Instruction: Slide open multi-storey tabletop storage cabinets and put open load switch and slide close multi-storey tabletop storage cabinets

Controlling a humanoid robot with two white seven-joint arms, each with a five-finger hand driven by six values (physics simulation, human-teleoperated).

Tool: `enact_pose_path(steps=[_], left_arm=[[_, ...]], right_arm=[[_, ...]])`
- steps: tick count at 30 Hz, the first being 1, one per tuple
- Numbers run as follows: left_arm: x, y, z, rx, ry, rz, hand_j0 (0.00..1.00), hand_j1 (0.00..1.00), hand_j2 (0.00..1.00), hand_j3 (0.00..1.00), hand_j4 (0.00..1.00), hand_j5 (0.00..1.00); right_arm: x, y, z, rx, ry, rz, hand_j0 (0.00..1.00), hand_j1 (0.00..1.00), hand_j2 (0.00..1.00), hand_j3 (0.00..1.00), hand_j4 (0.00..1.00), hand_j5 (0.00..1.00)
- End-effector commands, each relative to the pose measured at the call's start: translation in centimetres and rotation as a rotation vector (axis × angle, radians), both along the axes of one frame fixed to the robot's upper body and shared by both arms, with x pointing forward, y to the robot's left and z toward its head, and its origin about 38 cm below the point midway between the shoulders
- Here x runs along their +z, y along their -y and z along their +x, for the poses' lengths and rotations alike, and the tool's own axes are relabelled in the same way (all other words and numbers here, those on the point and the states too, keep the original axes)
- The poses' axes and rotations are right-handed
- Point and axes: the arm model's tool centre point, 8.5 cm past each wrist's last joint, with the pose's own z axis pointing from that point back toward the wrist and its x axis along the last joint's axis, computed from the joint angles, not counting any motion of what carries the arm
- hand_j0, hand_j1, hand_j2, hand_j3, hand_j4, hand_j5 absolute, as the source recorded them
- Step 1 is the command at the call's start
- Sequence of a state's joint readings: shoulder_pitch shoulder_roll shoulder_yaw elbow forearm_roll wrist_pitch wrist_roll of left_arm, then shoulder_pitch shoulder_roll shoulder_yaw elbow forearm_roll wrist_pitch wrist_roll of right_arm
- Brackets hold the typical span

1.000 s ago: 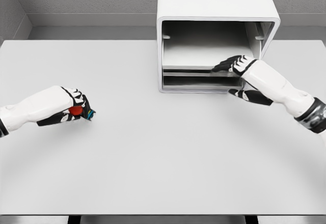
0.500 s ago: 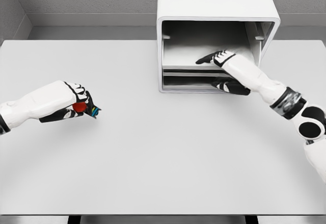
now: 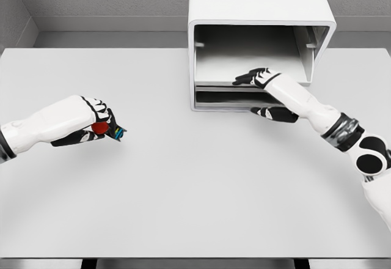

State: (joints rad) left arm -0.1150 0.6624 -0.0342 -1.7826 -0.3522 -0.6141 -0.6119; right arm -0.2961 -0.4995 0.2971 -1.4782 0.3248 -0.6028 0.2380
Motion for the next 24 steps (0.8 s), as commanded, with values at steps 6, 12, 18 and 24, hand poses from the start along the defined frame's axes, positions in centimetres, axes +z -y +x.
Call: enact_pose_path(steps=[6,12,18,24], left_arm=[[0.4,0.3,-0.2,-0.01,0.01,-0.007,0.39,0.39,0.39,0.39,0.39,0.39],[0.5,1.0,0.0,-0.014,0.021,-0.033,0.39,0.39,0.39,0.39,0.39,0.39],[0.6,1.1,0.1,-0.017,0.025,-0.037,0.39,0.39,0.39,0.39,0.39,0.39],[1.0,2.2,0.5,-0.029,0.046,-0.075,0.39,0.39,0.39,0.39,0.39,0.39]], right_arm=[[0.3,0.6,-1.2,0.019,0.029,-0.078,0.8,0.8,0.8,0.8,0.8,0.8],[0.8,1.4,-2.7,0.009,0.047,-0.073,0.8,0.8,0.8,0.8,0.8,0.8],[1.6,2.6,-4.3,0.001,0.07,-0.089,0.8,0.8,0.8,0.8,0.8,0.8],[4.4,4.1,-5.4,-0.02,0.128,-0.048,0.8,0.8,0.8,0.8,0.8,0.8]])
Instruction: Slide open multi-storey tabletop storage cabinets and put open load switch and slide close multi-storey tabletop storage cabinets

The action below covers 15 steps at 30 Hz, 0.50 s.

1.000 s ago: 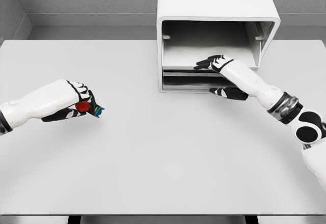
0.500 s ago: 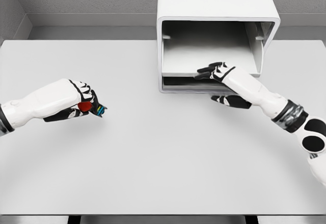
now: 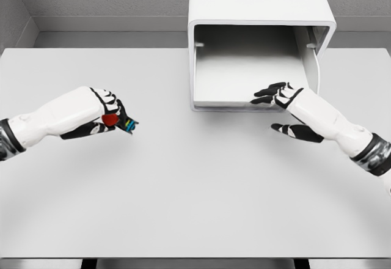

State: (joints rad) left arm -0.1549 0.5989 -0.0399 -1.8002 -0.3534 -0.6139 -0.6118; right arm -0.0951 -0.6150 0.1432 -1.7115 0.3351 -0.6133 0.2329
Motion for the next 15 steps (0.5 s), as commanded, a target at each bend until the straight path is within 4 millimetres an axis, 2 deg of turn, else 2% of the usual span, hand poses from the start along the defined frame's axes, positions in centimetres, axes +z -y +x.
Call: enact_pose_path(steps=[1,3,7,9,12,15], left_arm=[[-0.1,0.3,0.0,-0.004,-0.004,-0.017,0.39,0.39,0.39,0.39,0.39,0.39],[0.1,0.4,0.1,-0.005,0.002,-0.021,0.39,0.39,0.39,0.39,0.39,0.39],[0.9,1.2,0.6,-0.014,0.032,-0.051,0.39,0.39,0.39,0.39,0.39,0.39],[1.6,1.9,1.0,-0.021,0.055,-0.079,0.39,0.39,0.39,0.39,0.39,0.39],[1.8,2.5,1.2,-0.026,0.065,-0.098,0.39,0.39,0.39,0.39,0.39,0.39],[1.7,3.0,1.3,-0.031,0.067,-0.111,0.39,0.39,0.39,0.39,0.39,0.39]], right_arm=[[2.2,1.1,0.0,-0.017,0.044,0.037,0.8,0.8,0.8,0.8,0.8,0.8],[3.0,1.7,0.0,-0.03,0.056,0.067,0.79,0.79,0.79,0.79,0.79,0.79],[4.6,3.4,0.1,-0.065,0.086,0.114,0.68,0.68,0.68,0.68,0.68,0.68],[5.1,4.2,0.3,-0.085,0.096,0.132,0.68,0.68,0.68,0.68,0.68,0.68],[4.8,5.6,0.6,-0.127,0.088,0.132,0.68,0.68,0.68,0.68,0.68,0.68],[4.4,7.4,1.0,-0.183,0.074,0.136,0.64,0.64,0.64,0.64,0.64,0.64]])
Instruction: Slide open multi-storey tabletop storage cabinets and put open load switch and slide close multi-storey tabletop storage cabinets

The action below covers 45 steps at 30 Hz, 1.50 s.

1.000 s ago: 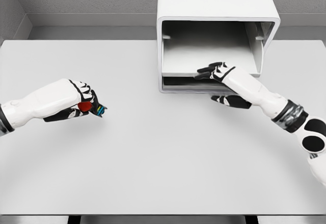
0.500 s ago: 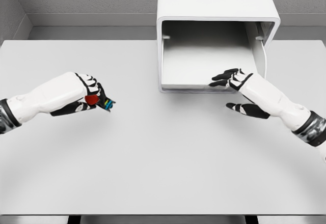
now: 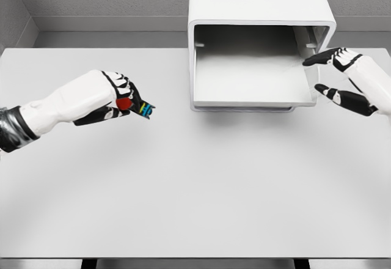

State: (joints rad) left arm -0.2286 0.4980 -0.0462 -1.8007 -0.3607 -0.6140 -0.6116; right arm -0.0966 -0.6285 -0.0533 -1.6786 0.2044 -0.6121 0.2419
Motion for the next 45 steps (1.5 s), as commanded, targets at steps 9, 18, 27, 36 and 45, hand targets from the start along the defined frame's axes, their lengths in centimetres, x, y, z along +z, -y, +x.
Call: enact_pose_path(steps=[9,18,27,36,45], left_arm=[[0.4,1.9,0.4,-0.025,0.016,-0.069,0.39,0.39,0.39,0.39,0.39,0.39],[1.5,3.8,0.9,-0.057,0.048,-0.124,0.39,0.39,0.39,0.39,0.39,0.39],[2.2,5.6,1.1,-0.095,0.066,-0.16,0.39,0.39,0.39,0.39,0.39,0.39],[2.9,7.1,1.3,-0.124,0.082,-0.191,0.39,0.39,0.39,0.39,0.39,0.39],[3.0,9.9,1.4,-0.155,0.092,-0.217,0.39,0.39,0.39,0.39,0.39,0.39]], right_arm=[[-1.9,4.3,1.0,-0.121,-0.071,0.017,0.66,0.66,0.66,0.66,0.66,0.66],[-3.9,6.3,1.2,-0.171,-0.146,0.001,0.67,0.67,0.67,0.67,0.67,0.67],[-8.0,8.5,-0.4,-0.236,-0.265,0.002,0.69,0.69,0.69,0.69,0.69,0.69],[-11.2,8.8,-2.1,-0.253,-0.35,0.008,0.69,0.69,0.69,0.69,0.69,0.69],[-12.2,7.7,-2.2,-0.245,-0.359,-0.008,0.69,0.69,0.69,0.69,0.69,0.69]])
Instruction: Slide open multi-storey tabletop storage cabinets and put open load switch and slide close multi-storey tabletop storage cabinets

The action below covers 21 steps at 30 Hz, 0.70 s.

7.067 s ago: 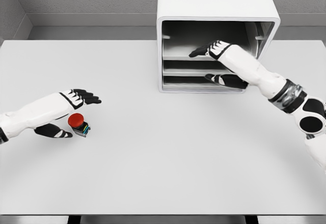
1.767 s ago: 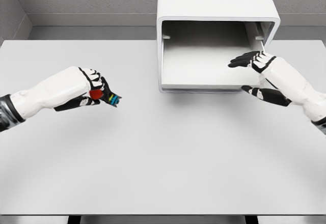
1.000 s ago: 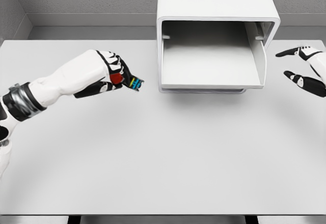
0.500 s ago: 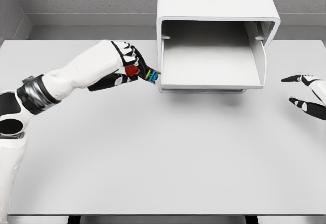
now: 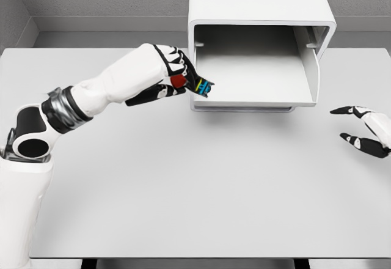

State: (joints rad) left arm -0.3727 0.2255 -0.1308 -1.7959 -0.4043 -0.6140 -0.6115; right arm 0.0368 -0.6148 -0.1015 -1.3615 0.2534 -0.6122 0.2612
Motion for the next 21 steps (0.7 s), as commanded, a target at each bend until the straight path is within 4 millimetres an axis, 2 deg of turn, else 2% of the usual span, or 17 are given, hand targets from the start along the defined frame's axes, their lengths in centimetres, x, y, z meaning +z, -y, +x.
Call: enact_pose_path(steps=[1,8,21], left_arm=[[-0.1,0.9,0.0,-0.01,-0.006,-0.016,0.39,0.39,0.39,0.39,0.39,0.39],[-0.1,3.6,0.2,-0.007,0.005,-0.043,0.39,0.39,0.39,0.39,0.39,0.39],[-0.3,6.8,0.1,-0.03,0.006,-0.049,0.4,0.4,0.4,0.4,0.4,0.4]], right_arm=[[-0.1,-0.2,0.0,0.0,0.0,0.005,0.69,0.69,0.69,0.69,0.69,0.69],[-0.1,-0.3,0.0,0.001,0.002,0.006,0.69,0.69,0.69,0.69,0.69,0.69],[-0.3,-0.8,0.0,0.006,0.004,0.008,0.7,0.7,0.7,0.7,0.7,0.7]])
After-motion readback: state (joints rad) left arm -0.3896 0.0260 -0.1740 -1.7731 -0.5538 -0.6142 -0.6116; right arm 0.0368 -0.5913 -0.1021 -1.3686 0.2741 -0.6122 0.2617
